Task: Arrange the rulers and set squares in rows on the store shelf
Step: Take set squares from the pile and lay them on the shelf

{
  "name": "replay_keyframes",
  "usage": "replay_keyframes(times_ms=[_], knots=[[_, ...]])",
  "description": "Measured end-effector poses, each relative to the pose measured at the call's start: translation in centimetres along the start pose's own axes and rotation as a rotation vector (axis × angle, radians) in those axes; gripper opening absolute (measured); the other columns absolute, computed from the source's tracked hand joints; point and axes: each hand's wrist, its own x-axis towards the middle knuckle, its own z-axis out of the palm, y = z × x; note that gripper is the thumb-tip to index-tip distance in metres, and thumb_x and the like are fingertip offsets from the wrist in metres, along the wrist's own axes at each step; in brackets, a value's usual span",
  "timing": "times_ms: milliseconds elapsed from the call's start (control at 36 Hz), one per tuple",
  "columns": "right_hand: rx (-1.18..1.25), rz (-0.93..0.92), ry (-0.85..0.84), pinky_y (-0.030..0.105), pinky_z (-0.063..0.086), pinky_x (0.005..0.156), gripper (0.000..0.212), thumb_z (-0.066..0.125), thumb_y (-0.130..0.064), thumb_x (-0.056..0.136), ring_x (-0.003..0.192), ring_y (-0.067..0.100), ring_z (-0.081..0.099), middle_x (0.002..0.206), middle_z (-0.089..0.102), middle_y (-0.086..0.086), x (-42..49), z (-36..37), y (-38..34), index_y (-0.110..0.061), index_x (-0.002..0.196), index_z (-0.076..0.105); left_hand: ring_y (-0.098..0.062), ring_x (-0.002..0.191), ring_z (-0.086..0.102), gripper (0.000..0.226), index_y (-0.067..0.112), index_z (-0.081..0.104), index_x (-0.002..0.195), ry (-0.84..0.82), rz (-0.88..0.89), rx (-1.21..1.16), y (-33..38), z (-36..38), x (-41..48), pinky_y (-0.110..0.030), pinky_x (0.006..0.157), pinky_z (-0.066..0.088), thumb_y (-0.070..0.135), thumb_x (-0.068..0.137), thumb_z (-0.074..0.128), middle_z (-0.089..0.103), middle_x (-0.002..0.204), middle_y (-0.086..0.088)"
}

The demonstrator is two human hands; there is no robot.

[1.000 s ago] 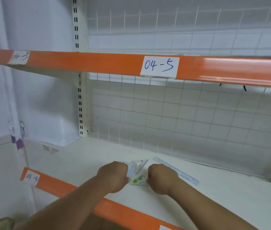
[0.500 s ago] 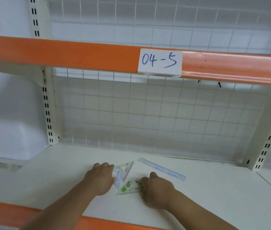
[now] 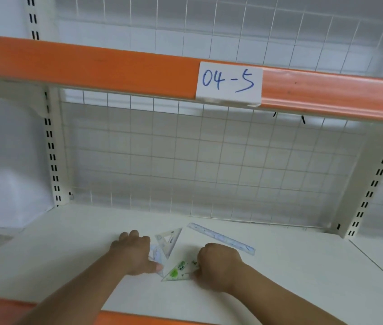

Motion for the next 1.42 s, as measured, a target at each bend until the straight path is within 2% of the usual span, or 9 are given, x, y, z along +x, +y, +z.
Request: replay_keyframes(times_ms=[194, 417, 556, 750, 889, 1000, 1222, 1333, 1417], knots=[[-0.013, -0.005, 0.003, 0.03, 0.037, 0.071, 0.028, 0.051, -0.041, 0.093, 0.084, 0.021, 0.042, 0.074, 0.037, 0.0, 0.1, -0.1, 0.0, -0.014, 0.094, 0.052, -0.024, 0.126, 0.038, 0.09, 0.016, 0.035, 0.129, -0.016, -0.103, -0.132, -0.8, -0.3, -0.1, -0.033, 0.097, 0.041, 0.073, 0.066, 0.065, 0.041, 0.132, -0.006], [-0.037, -0.023, -0.001, 0.031, 0.038, 0.072, 0.034, 0.051, -0.042, 0.093, 0.084, 0.021, 0.043, 0.083, 0.042, 0.002, 0.4, 0.0, 0.1, -0.011, 0.106, 0.057, -0.017, 0.094, 0.061, 0.015, 0.022, 0.043, 0.098, 0.35, -0.115, -0.066, -1.1, -1.9, -0.5, -0.026, 0.07, 0.044, 0.027, 0.09, 0.055, 0.062, 0.105, 0.005], [-0.041, -0.033, -0.004, 0.031, 0.038, 0.072, 0.038, 0.05, -0.041, 0.094, 0.085, 0.022, 0.042, 0.092, 0.044, 0.004, 0.3, 0.0, 0.1, -0.008, 0.113, 0.057, -0.02, 0.092, 0.062, 0.025, 0.019, 0.046, 0.101, 0.41, -0.058, 0.131, 0.2, -2.1, -1.3, -0.027, 0.065, 0.038, 0.0, 0.085, 0.043, 0.052, 0.083, 0.003], [-0.055, -0.042, -0.007, 0.031, 0.038, 0.073, 0.04, 0.049, -0.04, 0.095, 0.087, 0.025, 0.047, 0.094, 0.042, 0.004, 0.1, 0.0, 0.0, -0.007, 0.116, 0.056, -0.017, 0.099, 0.059, 0.031, 0.023, 0.049, 0.09, 0.108, 0.014, -0.05, 1.4, -0.7, -1.0, -0.025, 0.076, 0.041, 0.054, 0.09, 0.047, 0.058, 0.1, 0.006], [-0.044, -0.038, -0.017, 0.032, 0.039, 0.073, 0.039, 0.048, -0.04, 0.095, 0.092, 0.026, 0.051, 0.097, 0.044, 0.005, -0.1, 0.0, 0.2, -0.009, 0.118, 0.055, -0.027, 0.134, 0.03, 0.053, 0.026, 0.034, 0.145, -0.032, 0.042, 0.058, 0.0, -1.6, -1.3, -0.035, 0.106, 0.037, 0.01, 0.095, 0.036, 0.032, 0.144, -0.006], [0.011, -0.034, -0.063, 0.036, 0.043, 0.083, 0.043, 0.043, -0.042, 0.096, 0.114, 0.026, 0.051, 0.124, 0.049, 0.007, -0.2, 0.3, 0.7, -0.018, 0.13, 0.053, -0.027, 0.141, 0.019, 0.059, 0.033, 0.016, 0.152, -0.201, 0.07, 0.111, -1.4, -2.4, -2.3, -0.035, 0.114, 0.025, 0.026, 0.099, 0.043, 0.019, 0.155, -0.001], [0.021, -0.001, -0.024, 0.028, 0.037, 0.072, 0.039, 0.048, -0.045, 0.093, 0.098, 0.026, 0.054, 0.092, 0.045, 0.002, -0.2, 0.8, 0.7, -0.012, 0.109, 0.061, -0.025, 0.129, 0.035, 0.067, 0.023, 0.037, 0.143, -0.066, 0.048, 0.077, -1.6, -1.0, -2.9, -0.034, 0.104, 0.036, 0.06, 0.089, 0.05, 0.037, 0.135, -0.007], [0.05, 0.023, 0.002, 0.02, 0.028, 0.053, 0.035, 0.053, -0.041, 0.09, 0.08, 0.022, 0.044, 0.067, 0.036, -0.005, -0.2, 0.8, 0.7, -0.015, 0.068, 0.046, -0.024, 0.119, 0.042, 0.065, 0.011, 0.053, 0.124, 0.016, 0.051, 0.139, -0.1, -0.3, -3.5, -0.033, 0.095, 0.036, 0.065, 0.09, 0.042, 0.047, 0.126, -0.009], [0.112, 0.023, -0.017, 0.023, 0.043, 0.067, 0.028, 0.059, -0.041, 0.087, 0.089, 0.023, 0.054, 0.088, 0.055, 0.0, -0.1, 0.4, 1.0, -0.014, 0.088, 0.063, -0.025, 0.121, 0.041, 0.067, 0.013, 0.053, 0.124, 0.091, 0.031, 0.137, 0.2, -0.4, -3.6, -0.036, 0.095, 0.034, 0.068, 0.089, 0.038, 0.046, 0.129, -0.008]])
